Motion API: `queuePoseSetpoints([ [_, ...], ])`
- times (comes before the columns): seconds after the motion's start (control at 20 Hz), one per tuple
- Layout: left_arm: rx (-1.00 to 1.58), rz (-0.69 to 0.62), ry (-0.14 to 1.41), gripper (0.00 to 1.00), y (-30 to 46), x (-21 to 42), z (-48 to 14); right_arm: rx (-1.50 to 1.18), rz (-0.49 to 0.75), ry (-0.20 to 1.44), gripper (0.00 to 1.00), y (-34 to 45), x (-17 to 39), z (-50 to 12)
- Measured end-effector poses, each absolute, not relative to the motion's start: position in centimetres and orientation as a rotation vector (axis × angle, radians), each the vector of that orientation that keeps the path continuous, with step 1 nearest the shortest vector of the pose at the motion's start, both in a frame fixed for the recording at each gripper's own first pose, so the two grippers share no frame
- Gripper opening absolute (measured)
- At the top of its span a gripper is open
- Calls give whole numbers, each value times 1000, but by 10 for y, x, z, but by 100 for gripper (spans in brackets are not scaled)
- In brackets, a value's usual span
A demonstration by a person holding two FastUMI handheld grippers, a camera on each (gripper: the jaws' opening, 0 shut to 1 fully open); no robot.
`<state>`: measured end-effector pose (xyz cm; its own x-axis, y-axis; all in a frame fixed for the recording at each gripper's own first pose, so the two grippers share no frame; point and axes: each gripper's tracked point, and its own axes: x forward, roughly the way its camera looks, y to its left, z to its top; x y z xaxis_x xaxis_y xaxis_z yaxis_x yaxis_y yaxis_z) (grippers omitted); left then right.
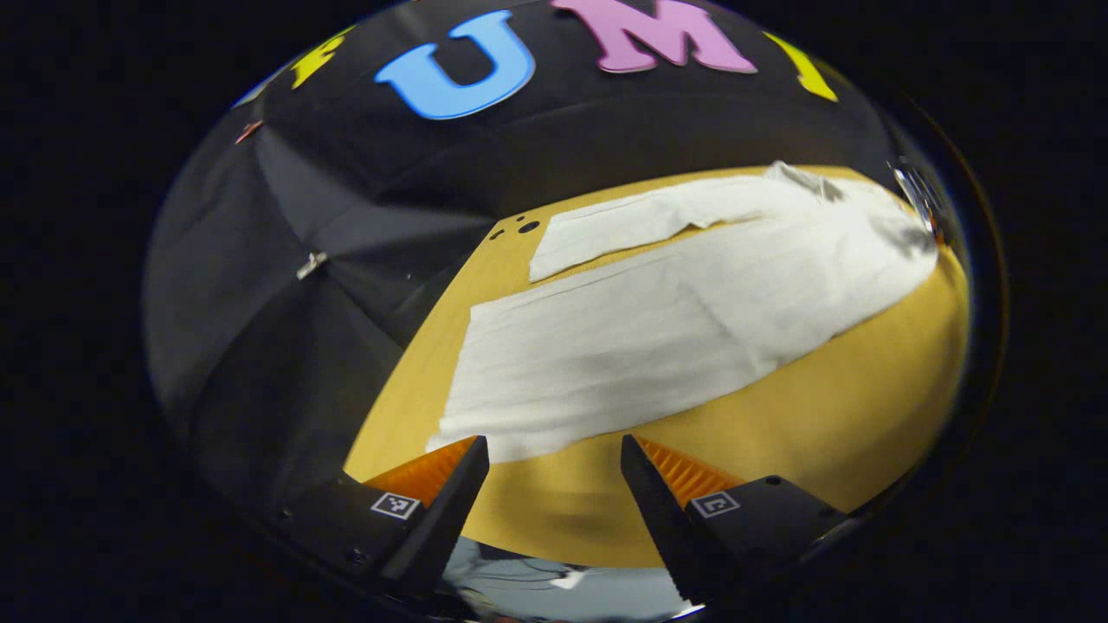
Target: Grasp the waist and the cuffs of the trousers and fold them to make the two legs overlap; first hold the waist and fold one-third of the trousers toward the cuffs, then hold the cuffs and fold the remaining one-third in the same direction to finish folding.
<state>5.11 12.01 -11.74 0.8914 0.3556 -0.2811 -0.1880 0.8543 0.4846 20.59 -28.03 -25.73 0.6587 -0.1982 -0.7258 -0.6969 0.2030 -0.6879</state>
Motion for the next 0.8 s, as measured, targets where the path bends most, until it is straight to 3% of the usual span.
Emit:
queuePoseSetpoints([
  [0.1,613,252,408,98,142,61,-121,-1337,447,834,5,-278,201,-256],
  [0.45,980,120,523,98,195,78,-141,-1488,507,750,5,-271,196,-252],
  [0.65,1198,-94,576,96,191,92,-145,-1467,509,761,5,-272,197,-253],
  [0.8,1358,-227,633,84,189,96,-143,-1439,510,775,5,-273,197,-254],
])
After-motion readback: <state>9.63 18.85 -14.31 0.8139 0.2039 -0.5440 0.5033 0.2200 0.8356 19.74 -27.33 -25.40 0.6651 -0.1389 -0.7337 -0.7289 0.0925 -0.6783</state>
